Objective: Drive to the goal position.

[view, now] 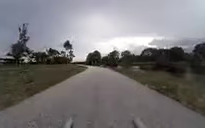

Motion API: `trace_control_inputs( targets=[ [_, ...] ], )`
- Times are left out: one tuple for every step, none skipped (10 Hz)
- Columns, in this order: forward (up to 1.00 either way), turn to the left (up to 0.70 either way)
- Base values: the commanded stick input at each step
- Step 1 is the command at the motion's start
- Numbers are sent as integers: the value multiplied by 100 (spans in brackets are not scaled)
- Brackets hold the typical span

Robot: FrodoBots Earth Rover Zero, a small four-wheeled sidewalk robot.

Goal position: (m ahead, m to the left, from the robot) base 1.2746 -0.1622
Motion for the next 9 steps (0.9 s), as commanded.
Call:
trace_control_inputs(
  targets=[
    [100, 0],
    [100, 0],
    [100, 0],
    [100, 0],
    [100, 0],
    [100, 0],
    [100, 2],
    [100, 10],
    [100, 19]
  ],
)
